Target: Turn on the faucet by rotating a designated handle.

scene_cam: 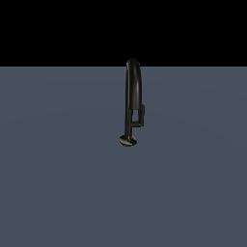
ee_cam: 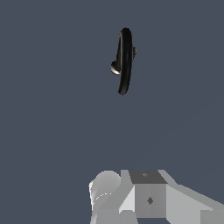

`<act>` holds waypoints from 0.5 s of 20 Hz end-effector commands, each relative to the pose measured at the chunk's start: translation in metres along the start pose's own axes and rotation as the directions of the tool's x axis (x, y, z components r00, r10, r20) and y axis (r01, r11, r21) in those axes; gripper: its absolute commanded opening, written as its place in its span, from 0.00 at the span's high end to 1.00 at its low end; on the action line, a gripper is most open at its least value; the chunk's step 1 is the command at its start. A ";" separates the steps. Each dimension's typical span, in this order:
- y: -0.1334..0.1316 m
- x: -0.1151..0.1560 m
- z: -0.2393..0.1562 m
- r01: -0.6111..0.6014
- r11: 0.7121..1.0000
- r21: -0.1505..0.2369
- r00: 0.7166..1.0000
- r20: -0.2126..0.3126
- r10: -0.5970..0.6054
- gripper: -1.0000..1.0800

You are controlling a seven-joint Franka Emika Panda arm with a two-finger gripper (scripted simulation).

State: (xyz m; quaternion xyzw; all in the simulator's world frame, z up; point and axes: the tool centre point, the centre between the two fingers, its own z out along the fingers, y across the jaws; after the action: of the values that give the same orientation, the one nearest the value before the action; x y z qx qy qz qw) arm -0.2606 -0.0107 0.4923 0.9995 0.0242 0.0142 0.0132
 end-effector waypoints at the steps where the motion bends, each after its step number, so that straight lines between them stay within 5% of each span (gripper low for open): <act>1: 0.000 0.000 0.000 0.000 1.000 0.000 1.000 0.000 0.000 1.00; 10: -0.001 0.011 0.001 -0.025 0.999 0.023 0.999 0.026 0.025 1.00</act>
State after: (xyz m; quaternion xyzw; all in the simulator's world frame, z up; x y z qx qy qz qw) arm -0.2528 -0.0099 0.4916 0.9999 0.0151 0.0051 0.0049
